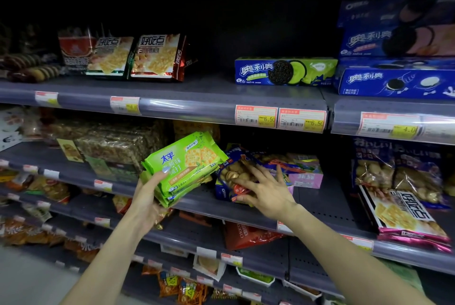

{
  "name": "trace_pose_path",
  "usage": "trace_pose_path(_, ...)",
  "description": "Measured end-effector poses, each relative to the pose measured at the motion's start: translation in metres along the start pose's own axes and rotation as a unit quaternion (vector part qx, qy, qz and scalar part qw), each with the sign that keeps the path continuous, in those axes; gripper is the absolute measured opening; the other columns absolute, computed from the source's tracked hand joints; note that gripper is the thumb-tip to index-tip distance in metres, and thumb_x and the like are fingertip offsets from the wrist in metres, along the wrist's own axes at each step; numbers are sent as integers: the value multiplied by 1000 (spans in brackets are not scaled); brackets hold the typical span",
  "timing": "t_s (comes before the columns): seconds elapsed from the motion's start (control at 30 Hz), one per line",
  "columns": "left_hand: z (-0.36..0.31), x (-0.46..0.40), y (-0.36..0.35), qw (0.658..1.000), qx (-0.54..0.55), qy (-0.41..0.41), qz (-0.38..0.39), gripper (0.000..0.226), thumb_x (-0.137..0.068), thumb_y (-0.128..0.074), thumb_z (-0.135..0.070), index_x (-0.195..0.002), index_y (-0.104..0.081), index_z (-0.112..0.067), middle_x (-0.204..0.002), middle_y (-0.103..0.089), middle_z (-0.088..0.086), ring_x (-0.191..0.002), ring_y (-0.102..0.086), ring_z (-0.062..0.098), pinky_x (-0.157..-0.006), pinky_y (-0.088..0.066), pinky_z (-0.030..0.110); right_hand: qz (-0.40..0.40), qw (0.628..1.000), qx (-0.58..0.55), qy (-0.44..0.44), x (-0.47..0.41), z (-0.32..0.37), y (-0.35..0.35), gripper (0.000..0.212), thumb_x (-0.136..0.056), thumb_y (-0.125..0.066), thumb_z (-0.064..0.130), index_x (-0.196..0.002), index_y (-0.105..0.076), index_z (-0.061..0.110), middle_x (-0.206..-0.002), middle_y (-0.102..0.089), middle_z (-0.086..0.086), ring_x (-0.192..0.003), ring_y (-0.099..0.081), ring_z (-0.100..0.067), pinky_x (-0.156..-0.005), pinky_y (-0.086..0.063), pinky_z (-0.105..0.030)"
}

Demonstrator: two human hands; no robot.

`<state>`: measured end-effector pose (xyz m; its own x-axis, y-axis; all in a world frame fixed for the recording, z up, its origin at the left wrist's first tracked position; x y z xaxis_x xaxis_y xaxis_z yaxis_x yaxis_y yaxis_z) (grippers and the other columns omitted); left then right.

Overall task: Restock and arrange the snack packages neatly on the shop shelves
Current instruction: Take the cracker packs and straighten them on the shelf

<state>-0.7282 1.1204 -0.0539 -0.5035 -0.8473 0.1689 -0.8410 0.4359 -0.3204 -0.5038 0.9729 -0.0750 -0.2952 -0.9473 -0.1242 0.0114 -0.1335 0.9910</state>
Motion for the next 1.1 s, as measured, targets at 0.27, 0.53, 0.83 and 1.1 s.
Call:
trace_pose_path(0.27, -1, 2, 15, 1000, -2, -6, -20, 71, -65, -71, -36, -132, -51, -23, -122, -66, 10, -111, -62, 34, -81, -54, 47, 23, 996, -8, -91, -2, -44, 6, 73, -79, -8, 79, -142, -29, 48, -158, -15, 4, -146, -10, -22, -113, 1, -60)
trace_pose_path(0.53, -6, 6, 22, 999, -4, -24, -27, 65, -70, -68, -34, -132, -51, -21, -119, -67, 11, -105, -64, 33, -81, -53, 46, 4, 994, -8, -111, -3, -65, 8, 89, -67, 12, 84, -140, -28, 54, -154, -27, 3, -144, -18, -23, -112, -2, -63)
trace_pose_path(0.83, -4, 3, 31, 999, 6, -24, -37, 54, -80, -65, -30, -132, -52, -21, -120, -67, 11, -105, -64, 33, -76, -55, 45, -3, 986, -28, -167, 0, -88, 14, 52, -90, -25, 67, -139, -33, 52, -148, -37, 0, -141, -23, -24, -114, -2, -61)
trace_pose_path(1.1, -4, 3, 33, 999, -2, -21, -41, 60, -75, -67, -34, -131, -52, -22, -120, -67, 9, -107, -63, 33, -75, -54, 44, 3, 984, -58, -169, 1, -90, 11, 51, -92, -27, 66, -140, -31, 50, -150, -35, -2, -141, -23, -28, -114, -5, -61)
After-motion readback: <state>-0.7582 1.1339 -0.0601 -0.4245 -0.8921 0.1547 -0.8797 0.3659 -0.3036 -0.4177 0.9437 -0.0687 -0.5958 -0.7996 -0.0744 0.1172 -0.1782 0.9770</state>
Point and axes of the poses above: each hand's wrist, its own x-axis away from the middle knuckle, its own y-axis out of the back of the hand, z = x × y, the point moved 6 cm from there along -x, towards the middle knuckle
